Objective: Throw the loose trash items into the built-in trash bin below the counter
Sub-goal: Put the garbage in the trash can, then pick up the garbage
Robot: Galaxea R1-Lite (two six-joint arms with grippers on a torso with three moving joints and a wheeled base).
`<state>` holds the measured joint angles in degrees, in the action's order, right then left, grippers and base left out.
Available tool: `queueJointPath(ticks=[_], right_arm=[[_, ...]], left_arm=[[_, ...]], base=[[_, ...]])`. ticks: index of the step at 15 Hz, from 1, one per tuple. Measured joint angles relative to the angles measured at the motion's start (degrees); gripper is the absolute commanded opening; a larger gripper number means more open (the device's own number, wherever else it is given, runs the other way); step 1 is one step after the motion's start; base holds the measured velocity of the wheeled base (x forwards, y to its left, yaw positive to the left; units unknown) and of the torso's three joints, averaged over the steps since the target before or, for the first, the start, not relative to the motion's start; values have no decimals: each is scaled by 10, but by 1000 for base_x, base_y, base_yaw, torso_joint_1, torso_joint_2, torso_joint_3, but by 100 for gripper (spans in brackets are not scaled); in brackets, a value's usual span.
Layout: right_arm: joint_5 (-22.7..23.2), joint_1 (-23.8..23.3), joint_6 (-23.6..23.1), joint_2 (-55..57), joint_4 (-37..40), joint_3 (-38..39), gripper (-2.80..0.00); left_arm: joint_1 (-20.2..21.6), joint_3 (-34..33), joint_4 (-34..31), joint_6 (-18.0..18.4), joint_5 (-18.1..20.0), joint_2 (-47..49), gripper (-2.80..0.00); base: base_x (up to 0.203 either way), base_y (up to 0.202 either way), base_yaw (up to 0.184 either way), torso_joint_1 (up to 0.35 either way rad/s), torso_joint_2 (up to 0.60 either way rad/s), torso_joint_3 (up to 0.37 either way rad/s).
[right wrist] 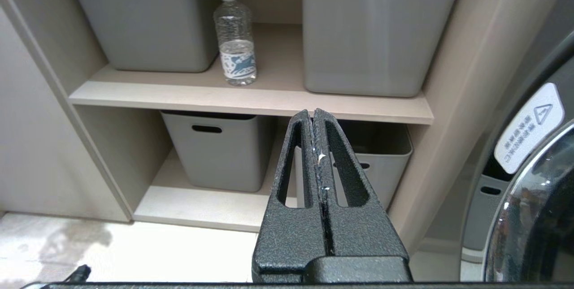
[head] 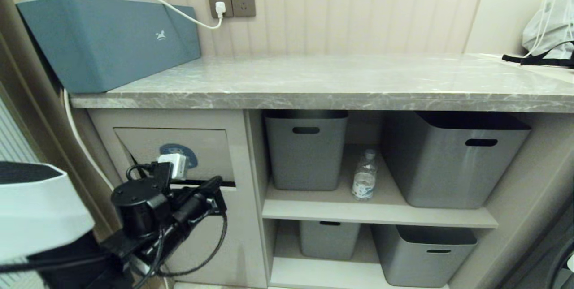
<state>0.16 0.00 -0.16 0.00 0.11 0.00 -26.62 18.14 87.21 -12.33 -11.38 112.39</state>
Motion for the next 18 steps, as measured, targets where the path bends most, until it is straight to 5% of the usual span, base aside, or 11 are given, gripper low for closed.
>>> queueJointPath(ticks=[4,9,13,16,18], right_arm=[[0,0,0,0,0,0,-280],[0,0,0,0,0,0,-280],[0,0,0,0,0,0,-280],[0,0,0,0,0,0,-280],[0,0,0,0,0,0,-280]], left_arm=[[-132,-17,0,-8,-17,-16,-280],[-157,208,0,23,-12,118,-280],[-151,408,-56,48,86,218,-280],[-150,471,-135,72,171,279,-280],[-148,503,-156,104,182,313,-280]], base=[[0,0,0,0,0,0],[0,0,0,0,0,0],[0,0,0,0,0,0],[0,0,0,0,0,0],[0,0,0,0,0,0]])
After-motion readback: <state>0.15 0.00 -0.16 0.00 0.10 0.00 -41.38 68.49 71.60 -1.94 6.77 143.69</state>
